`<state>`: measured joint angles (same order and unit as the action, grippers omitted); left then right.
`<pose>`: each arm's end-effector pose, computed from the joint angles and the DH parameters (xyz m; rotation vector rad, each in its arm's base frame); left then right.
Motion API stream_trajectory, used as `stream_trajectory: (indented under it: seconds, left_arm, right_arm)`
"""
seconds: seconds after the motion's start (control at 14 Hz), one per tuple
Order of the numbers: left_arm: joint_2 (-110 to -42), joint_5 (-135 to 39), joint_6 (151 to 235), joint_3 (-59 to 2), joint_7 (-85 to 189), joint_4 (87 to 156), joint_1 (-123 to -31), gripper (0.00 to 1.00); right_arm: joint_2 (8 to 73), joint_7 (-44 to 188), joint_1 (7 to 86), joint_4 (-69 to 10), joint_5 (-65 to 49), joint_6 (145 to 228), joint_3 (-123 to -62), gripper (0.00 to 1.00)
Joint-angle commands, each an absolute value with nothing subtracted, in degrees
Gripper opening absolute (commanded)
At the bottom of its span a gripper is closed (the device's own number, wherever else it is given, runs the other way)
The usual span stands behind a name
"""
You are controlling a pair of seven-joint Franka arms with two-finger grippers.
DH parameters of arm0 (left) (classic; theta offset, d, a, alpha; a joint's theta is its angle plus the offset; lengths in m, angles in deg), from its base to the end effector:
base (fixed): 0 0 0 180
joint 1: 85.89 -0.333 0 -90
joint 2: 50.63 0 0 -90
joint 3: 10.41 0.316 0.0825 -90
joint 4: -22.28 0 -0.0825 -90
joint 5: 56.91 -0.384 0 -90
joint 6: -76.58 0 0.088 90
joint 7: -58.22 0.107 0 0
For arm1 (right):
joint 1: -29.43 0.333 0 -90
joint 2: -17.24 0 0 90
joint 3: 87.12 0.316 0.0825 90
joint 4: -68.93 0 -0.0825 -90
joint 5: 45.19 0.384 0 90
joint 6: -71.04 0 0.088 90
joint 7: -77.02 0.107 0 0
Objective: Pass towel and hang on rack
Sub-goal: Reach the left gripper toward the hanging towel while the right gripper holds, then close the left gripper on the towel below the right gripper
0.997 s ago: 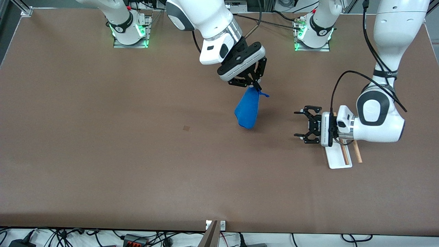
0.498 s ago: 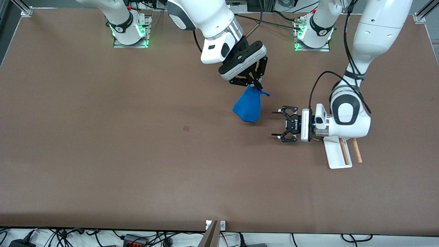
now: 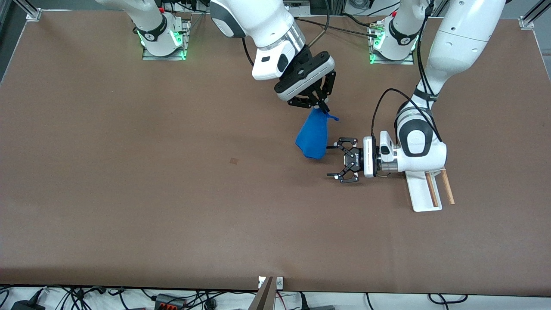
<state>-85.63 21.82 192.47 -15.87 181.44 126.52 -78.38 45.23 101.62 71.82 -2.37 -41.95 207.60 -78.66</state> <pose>0.6089 -0.1942 0.2094 1.5852 -1.3500 0.8431 0.4934 0.5614 0.5638 -2.5382 -0.5009 -0.6037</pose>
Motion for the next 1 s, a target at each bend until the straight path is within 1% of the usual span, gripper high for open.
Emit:
stream_trajectory:
  seconds: [0.0, 0.5, 0.93]
  left_arm:
    - [-84.65, 23.15, 194.96, -16.04, 182.67, 124.85, -76.57, 0.96]
    - [-80.52, 23.15, 194.97, -16.22, 181.26, 125.46, -74.9, 0.92]
    - [-79.02, 23.24, 194.97, -16.65, 183.72, 129.76, -74.55, 0.9]
  right_arm:
    - [45.81, 102.42, 72.15, -1.03, -42.03, 207.62, -78.86, 0.0]
    - [45.81, 102.42, 72.15, -1.03, -42.2, 207.62, -78.86, 0.0]
    - [45.81, 102.42, 72.24, -1.12, -42.2, 207.62, -78.86, 0.0]
